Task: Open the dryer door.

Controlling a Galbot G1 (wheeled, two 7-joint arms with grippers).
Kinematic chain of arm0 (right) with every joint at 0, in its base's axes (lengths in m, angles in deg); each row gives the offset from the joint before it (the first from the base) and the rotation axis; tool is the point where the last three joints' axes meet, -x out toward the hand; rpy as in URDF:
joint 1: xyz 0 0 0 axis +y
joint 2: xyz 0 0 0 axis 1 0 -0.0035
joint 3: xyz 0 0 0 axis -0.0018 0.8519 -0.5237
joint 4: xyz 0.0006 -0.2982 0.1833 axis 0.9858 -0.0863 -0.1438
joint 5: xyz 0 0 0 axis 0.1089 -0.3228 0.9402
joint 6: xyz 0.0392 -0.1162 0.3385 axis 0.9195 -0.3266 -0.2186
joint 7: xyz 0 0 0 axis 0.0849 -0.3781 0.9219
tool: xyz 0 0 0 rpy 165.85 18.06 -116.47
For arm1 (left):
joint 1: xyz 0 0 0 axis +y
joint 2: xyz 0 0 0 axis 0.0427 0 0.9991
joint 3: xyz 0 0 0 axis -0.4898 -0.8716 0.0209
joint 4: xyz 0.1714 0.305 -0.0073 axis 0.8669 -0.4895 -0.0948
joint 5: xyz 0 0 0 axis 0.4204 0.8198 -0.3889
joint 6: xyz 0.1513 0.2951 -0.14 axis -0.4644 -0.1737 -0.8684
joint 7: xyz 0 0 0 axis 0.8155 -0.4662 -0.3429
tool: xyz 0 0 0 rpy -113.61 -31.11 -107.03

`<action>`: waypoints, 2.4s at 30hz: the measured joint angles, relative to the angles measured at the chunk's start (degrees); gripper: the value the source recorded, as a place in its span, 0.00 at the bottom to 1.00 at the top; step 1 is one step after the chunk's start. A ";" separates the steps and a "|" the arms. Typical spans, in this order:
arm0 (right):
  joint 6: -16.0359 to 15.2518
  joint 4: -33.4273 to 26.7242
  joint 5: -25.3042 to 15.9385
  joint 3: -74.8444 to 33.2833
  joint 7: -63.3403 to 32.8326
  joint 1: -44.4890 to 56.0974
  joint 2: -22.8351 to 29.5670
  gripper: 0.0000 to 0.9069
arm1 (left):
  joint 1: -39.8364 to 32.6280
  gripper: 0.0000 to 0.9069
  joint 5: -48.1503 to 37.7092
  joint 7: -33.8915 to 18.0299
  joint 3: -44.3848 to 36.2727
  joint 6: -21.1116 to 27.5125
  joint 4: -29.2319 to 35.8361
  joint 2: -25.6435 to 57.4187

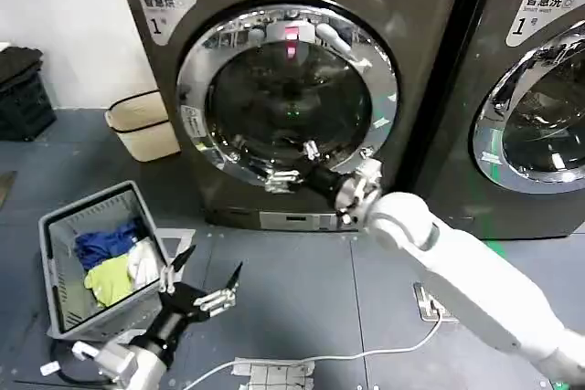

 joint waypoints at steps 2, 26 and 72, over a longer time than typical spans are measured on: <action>0.01 -1.27 0.43 0.77 0.02 -1.19 0.85 1.00 | 0.00 1.00 0.01 0.00 0.04 0.00 0.06 -0.10; 2.14 -13.54 0.41 5.14 2.12 -8.64 11.46 1.00 | 0.50 1.00 0.06 0.06 0.21 -0.03 1.21 -0.54; 4.54 -29.09 0.42 8.19 8.25 -14.63 19.33 1.00 | 1.31 1.00 0.12 0.09 0.08 -0.37 2.07 -0.57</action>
